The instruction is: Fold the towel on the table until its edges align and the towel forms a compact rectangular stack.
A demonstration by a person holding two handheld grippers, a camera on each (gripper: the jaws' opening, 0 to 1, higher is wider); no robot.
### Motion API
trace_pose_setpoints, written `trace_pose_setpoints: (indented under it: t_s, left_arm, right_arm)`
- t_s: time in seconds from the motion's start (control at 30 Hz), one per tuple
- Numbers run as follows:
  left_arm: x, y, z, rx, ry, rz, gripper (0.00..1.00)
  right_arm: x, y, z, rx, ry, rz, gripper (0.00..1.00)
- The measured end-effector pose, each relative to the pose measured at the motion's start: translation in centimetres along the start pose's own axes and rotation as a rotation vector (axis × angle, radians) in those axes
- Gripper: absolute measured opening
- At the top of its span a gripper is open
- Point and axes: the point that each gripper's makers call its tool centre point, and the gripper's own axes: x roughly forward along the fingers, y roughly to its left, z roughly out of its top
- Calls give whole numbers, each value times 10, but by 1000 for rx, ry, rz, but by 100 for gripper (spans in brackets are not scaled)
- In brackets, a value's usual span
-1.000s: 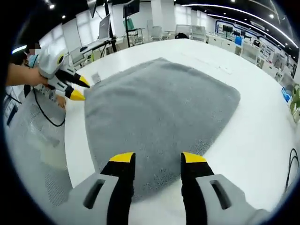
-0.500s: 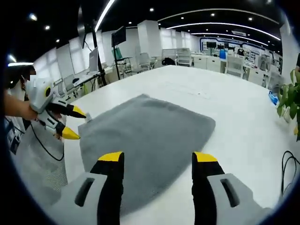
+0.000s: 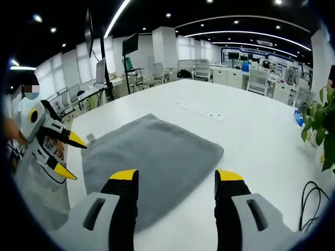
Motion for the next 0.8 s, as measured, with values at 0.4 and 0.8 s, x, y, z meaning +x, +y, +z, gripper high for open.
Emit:
trace_pose_setpoints:
  t_s: [0.4,0.8]
  left_arm:
    - [8,-47,32,49,-43,-87,45]
    - [21,-76,32,76,-24,-158,45]
  right_arm:
    - [5,-15,6,38,-30,-22,55]
    - [-4,-32,4,146,-50,-70,49]
